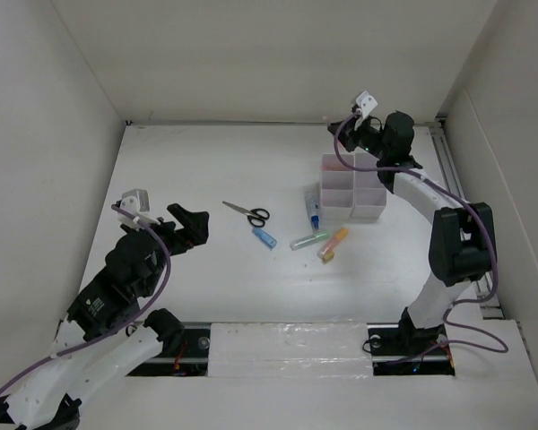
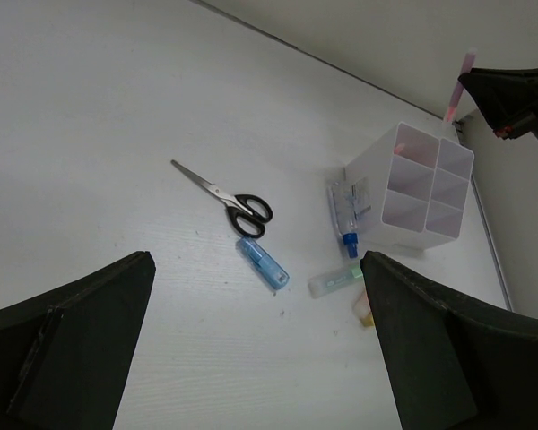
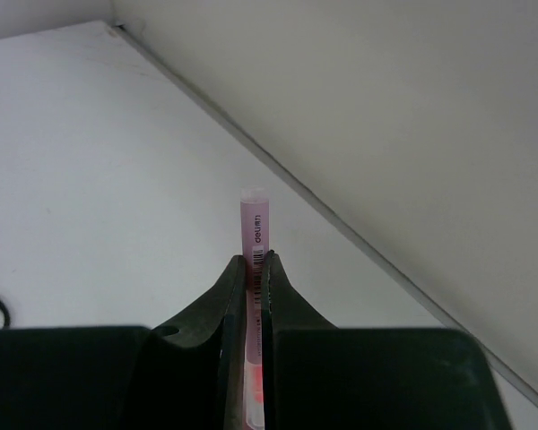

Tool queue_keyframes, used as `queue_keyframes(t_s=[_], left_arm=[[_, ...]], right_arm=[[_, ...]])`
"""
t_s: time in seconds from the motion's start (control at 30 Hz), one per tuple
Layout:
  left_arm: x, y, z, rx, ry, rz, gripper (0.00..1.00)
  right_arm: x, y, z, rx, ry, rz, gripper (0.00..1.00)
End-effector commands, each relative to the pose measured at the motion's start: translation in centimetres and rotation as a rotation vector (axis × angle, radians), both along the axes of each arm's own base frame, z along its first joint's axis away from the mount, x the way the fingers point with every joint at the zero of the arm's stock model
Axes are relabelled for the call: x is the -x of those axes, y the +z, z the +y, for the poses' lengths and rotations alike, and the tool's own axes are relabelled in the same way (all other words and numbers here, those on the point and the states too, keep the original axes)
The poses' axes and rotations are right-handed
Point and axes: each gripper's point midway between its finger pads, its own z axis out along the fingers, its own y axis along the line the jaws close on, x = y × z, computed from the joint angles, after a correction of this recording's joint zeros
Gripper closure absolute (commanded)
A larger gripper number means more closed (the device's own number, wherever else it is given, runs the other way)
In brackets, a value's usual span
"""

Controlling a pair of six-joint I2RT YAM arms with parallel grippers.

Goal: Sort the stationery into containers
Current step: Place the pen in the storage box.

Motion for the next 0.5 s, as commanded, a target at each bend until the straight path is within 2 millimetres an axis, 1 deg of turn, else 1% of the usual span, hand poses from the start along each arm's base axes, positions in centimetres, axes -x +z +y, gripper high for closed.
queue_keyframes(t_s=[0.0,0.03,0.13,0.17,0.2,0.23,0.3,0.33,0.4,0.47], left_arm=[[-0.3,0.8,-0.4,0.010,-0.014,-0.029,0.00],[-0.3,0.8,-0.4,0.010,-0.014,-0.029,0.00],[-0.3,0.6,-0.7,-0.003,-0.025,-0.023,0.00],[-0.4,0.8,-0.7,0.003,-0.025,-0.030,0.00],[-0.5,0.6,-0.8,-0.003,-0.025,-0.023,0.00],[-0.5,0.6,-0.8,-0.003,-0.025,-0.023,0.00],[-0.5,0.6,-0.8,-0.003,-0.025,-0.023,0.00],[-0.5,0.6,-1.0,-0.001,-0.034,-0.021,0.00],[-0.5,0.6,-1.0,-0.001,-0.034,-0.021,0.00],[-0.5,0.6,-1.0,-0.010,-0.036,-0.023,0.00]], right_arm=[[1.7,2.1,2.1,-0.014,0.157,-0.077,1.00],[1.8,2.1,2.2,-0.014,0.167,-0.077,1.00],[2.4,1.0,2.2,0.000,0.178,-0.071,1.00],[2.5,0.6,2.5,0.001,0.175,-0.062,1.00],[2.4,0.1,2.3,0.008,0.163,-0.058,1.00],[2.2,0.1,2.2,0.008,0.149,-0.058,1.00],[1.9,-1.0,2.2,0.010,0.149,-0.036,1.00],[1.9,-1.0,2.2,0.010,0.149,-0.036,1.00],[1.8,-2.2,2.2,0.019,0.149,-0.017,1.00],[1.7,-2.0,2.1,0.018,0.140,-0.031,1.00]])
